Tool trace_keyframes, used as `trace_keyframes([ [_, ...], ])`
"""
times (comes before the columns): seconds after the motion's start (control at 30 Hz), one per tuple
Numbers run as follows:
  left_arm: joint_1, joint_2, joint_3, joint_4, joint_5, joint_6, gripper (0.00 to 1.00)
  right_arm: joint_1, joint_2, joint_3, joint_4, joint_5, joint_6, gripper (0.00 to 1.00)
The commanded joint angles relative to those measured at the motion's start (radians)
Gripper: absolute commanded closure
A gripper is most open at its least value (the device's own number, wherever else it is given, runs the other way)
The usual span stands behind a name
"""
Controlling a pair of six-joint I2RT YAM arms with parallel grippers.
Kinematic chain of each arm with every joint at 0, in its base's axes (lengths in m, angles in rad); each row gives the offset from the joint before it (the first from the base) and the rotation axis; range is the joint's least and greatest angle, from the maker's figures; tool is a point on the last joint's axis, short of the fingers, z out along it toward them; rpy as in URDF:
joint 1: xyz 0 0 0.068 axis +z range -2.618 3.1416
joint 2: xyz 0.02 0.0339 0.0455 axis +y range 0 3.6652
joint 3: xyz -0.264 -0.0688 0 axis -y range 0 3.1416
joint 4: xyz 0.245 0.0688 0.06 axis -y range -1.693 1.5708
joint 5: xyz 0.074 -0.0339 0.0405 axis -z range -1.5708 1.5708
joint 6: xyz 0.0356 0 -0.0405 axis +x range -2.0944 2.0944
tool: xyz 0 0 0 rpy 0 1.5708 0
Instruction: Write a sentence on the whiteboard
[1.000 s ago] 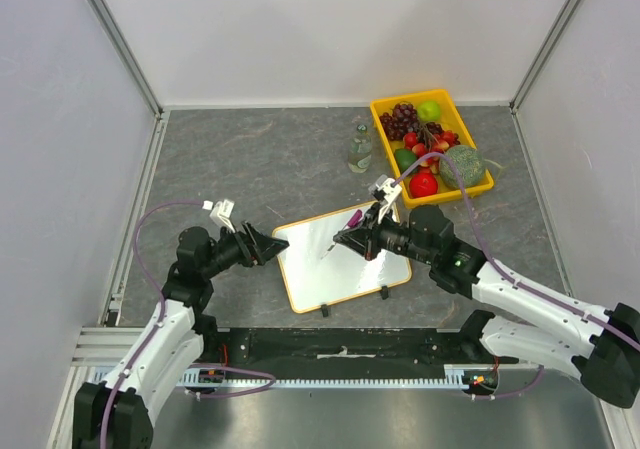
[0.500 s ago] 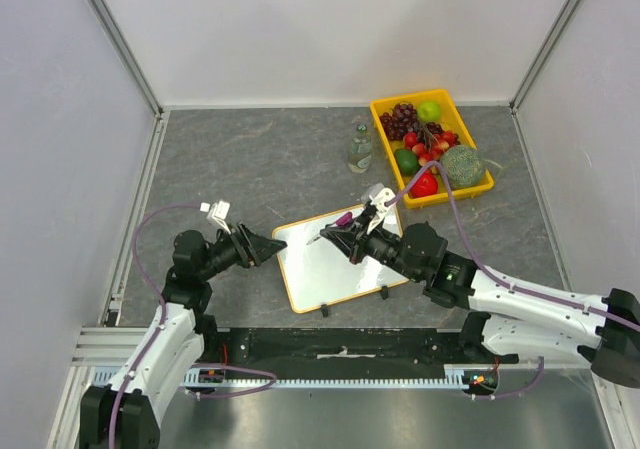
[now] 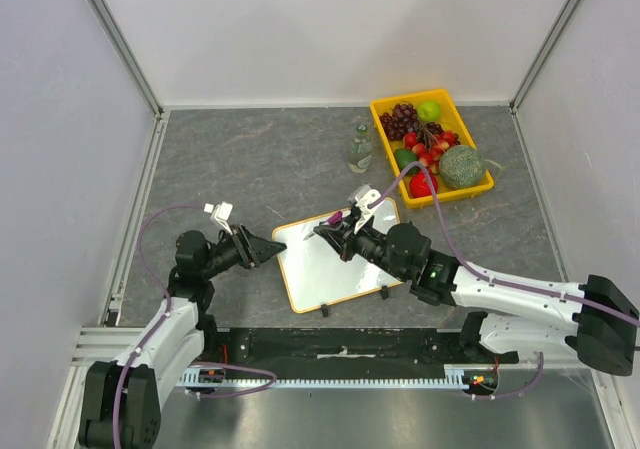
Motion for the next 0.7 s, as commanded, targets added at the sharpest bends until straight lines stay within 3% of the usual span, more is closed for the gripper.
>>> trace_keyframes([
  [0.0,0.005,0.014,-0.014,0.112,0.058,0.028,0.44,0.007,0.032,0.032,0.103,0.017,-0.003,1.00],
  [0.47,0.005,0.181,-0.015,0.241,0.179,0.107,0.55,0.007,0.085,0.025,0.172,0.030,0.014,1.00],
  [0.6,0.005,0.218,-0.009,0.275,0.192,0.103,0.63,0.007,0.095,0.023,0.173,0.035,0.011,1.00],
  [0.67,0.004,0.226,-0.008,0.278,0.195,0.103,0.73,0.006,0.093,0.023,0.169,0.047,0.009,1.00],
])
